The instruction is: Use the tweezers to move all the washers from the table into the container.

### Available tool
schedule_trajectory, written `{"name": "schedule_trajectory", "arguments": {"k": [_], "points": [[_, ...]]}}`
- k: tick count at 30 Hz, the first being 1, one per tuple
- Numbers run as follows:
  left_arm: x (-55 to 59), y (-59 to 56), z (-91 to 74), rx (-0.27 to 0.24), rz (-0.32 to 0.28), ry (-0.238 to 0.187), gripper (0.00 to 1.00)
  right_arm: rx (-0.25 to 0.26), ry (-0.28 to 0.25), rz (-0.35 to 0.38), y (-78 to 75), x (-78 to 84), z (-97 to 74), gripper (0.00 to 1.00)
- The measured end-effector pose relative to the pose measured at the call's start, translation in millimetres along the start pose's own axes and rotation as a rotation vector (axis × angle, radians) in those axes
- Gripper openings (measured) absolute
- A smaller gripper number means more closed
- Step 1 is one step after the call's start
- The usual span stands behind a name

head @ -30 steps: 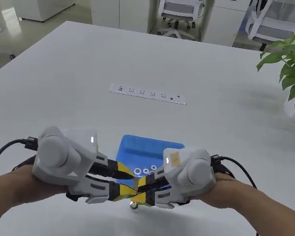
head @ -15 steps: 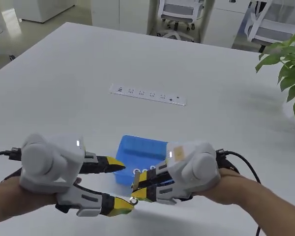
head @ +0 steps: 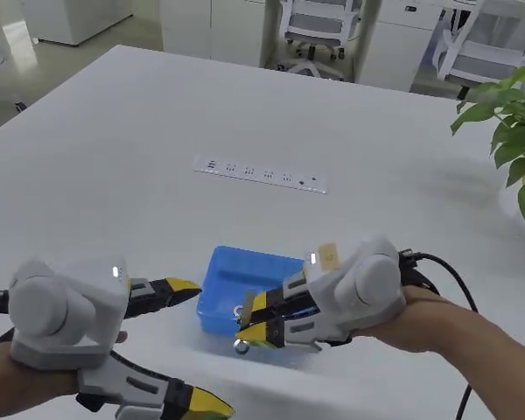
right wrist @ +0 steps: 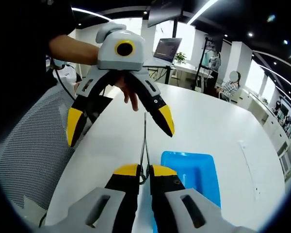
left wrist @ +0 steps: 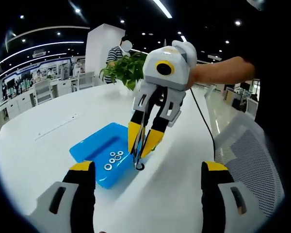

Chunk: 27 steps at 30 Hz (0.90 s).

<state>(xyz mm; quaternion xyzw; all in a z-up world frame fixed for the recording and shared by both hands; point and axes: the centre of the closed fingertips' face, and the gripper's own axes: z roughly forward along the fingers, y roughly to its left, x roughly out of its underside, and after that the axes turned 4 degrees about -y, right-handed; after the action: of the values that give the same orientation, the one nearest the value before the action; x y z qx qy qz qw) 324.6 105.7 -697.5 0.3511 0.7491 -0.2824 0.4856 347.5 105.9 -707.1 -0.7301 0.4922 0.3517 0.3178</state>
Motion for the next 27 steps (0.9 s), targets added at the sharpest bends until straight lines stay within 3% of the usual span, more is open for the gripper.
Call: {"name": "schedule_trajectory", "arguments": {"k": [10,18,27], "points": [[-8.3,-4.2,-2.7,-0.014,-0.015,-0.014,0.99,0.03,-0.021,0.014,-16.4,-7.1,-11.0,0.09],[-10.3,2.1,-7.2,-0.029,-0.018,-0.019,0.99,0.066,-0.02,0.027,-37.3,-2.5,-16.9,0.09],[-16.7,7.2,-10.4,-0.042,-0.015,-0.036,0.99,0.089,-0.016,0.035,-54.1,7.2,-11.8,0.09]]}}
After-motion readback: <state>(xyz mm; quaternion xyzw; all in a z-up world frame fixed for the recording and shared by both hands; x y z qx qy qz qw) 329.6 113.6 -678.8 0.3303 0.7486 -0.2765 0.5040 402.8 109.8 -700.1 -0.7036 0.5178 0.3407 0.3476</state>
